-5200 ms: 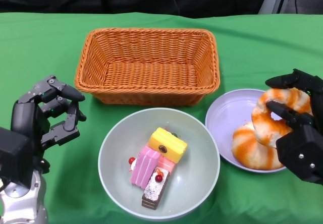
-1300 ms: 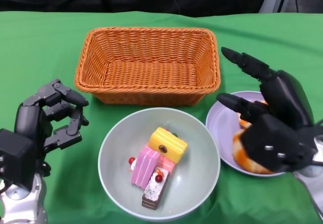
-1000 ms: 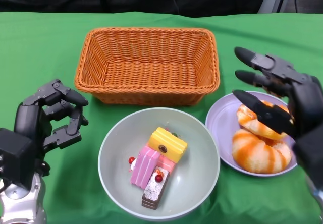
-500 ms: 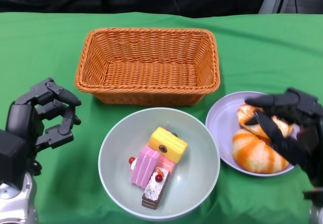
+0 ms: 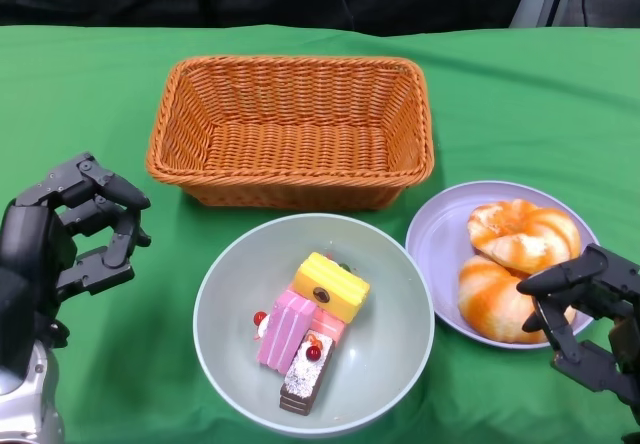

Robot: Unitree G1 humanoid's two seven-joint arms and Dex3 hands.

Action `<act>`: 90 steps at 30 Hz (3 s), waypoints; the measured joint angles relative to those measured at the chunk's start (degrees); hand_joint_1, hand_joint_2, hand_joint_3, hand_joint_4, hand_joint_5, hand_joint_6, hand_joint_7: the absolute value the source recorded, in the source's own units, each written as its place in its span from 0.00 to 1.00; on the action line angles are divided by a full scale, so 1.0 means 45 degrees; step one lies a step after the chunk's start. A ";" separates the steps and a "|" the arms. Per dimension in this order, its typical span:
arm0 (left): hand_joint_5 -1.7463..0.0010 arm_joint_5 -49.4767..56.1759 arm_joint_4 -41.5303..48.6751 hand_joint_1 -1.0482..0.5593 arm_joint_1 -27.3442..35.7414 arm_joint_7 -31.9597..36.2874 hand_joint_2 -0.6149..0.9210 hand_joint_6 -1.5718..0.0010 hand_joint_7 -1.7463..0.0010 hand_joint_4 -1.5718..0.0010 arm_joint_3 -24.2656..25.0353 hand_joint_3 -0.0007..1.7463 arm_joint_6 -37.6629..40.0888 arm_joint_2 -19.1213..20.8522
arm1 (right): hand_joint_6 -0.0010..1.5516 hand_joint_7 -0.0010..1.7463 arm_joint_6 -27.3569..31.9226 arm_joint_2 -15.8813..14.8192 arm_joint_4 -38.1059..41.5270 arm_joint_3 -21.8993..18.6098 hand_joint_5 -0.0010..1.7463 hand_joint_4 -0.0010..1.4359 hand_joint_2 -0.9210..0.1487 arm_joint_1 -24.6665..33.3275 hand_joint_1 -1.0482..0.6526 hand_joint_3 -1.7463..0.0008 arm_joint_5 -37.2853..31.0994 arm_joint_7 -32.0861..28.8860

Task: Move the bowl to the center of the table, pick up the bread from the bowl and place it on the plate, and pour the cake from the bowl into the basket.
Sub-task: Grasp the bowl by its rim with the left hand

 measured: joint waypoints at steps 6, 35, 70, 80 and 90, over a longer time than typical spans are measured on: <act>0.49 0.0503 -0.2125 0.53 0.0804 -0.0521 0.84 0.52 0.81 0.60 -0.0669 0.27 -0.1717 0.0234 | 0.50 0.62 0.0053 0.0360 -0.0109 0.0006 0.83 0.55 0.24 -0.0024 0.57 0.57 0.0058 -0.0017; 0.83 0.7083 -0.3664 0.31 0.0911 0.2198 0.88 0.62 0.97 0.62 -0.1378 0.01 -0.9638 0.4180 | 0.49 0.63 0.0791 0.1242 -0.0242 -0.0186 0.85 0.53 0.23 -0.0279 0.59 0.53 0.0200 -0.0705; 0.89 1.6014 -0.4785 0.37 0.0415 0.9583 0.88 0.39 0.99 0.44 -0.3491 0.00 -0.9329 0.5356 | 0.49 0.61 0.1268 0.1477 -0.0540 -0.0130 0.83 0.54 0.19 -0.0274 0.59 0.59 0.0047 -0.1023; 0.94 1.8165 -0.6060 0.39 0.0712 1.2689 0.89 0.35 0.99 0.41 -0.5398 0.00 -0.6864 0.5882 | 0.49 0.60 0.1391 0.1553 -0.0655 -0.0081 0.82 0.54 0.17 -0.0245 0.59 0.61 -0.0014 -0.1036; 0.97 1.8474 -0.6886 0.33 0.0888 1.3860 0.92 0.37 1.00 0.38 -0.7607 0.01 -0.4511 0.6509 | 0.49 0.60 0.1381 0.1785 -0.0732 -0.0041 0.83 0.54 0.16 -0.0132 0.59 0.62 -0.0030 -0.1107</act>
